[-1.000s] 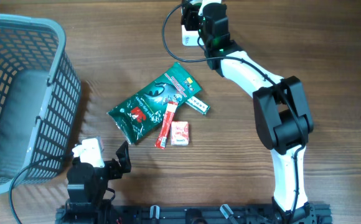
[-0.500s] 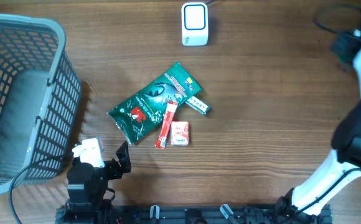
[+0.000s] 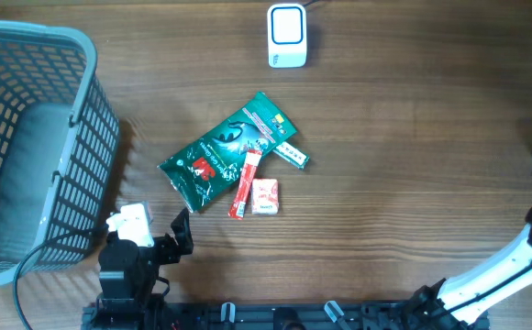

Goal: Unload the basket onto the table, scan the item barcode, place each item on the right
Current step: 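Reach the right gripper to the small red box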

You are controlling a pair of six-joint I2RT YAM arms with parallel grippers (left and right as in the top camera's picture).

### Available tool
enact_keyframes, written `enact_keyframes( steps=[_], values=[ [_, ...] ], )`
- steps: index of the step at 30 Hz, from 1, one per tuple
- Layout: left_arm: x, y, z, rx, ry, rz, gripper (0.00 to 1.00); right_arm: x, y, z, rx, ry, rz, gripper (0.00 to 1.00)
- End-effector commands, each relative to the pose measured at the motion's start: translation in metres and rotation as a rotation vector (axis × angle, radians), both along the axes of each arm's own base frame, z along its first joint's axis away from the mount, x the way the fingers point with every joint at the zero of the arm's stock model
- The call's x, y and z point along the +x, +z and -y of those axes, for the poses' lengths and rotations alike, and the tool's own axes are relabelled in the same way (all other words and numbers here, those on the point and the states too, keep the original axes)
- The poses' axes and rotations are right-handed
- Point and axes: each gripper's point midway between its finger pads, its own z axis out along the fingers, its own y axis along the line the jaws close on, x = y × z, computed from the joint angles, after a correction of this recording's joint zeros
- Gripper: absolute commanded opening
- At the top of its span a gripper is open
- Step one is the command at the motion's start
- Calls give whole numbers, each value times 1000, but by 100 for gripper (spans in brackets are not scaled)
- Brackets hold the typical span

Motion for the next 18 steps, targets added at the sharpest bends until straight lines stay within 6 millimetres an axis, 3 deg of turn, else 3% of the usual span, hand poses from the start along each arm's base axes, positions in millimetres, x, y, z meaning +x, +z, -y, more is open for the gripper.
enact_keyframes(
  steps=[1, 2, 4, 6, 7, 8, 11, 13, 16, 18],
  values=[
    [0, 1, 1, 4, -11, 9, 100, 43, 121, -117, 183, 255, 351, 100],
    [0, 1, 1, 4, -11, 9, 100, 47, 125, -156, 254, 341, 352, 100],
    [0, 1, 1, 4, -11, 8, 100, 50, 108, -238, 406, 479, 248, 100],
    [0, 1, 1, 4, -11, 8, 100, 40, 58, -352, 562, 642, 9, 100],
    [0, 1, 1, 4, -11, 9, 100, 27, 28, -422, 625, 752, -124, 100],
    [0, 1, 1, 4, -11, 8, 100, 11, 4, -469, 674, 792, -233, 100],
    [0, 1, 1, 4, -11, 8, 100, -28, -39, -546, 749, 795, -421, 100],
    [0, 1, 1, 4, -11, 9, 100, -68, -68, -590, 743, 866, -542, 100],
    [0, 1, 1, 4, -11, 8, 100, -105, -106, -625, 620, 1076, -596, 100],
    [0, 1, 1, 4, -11, 9, 100, -139, -138, -634, 597, 1139, -669, 98]
  ],
)
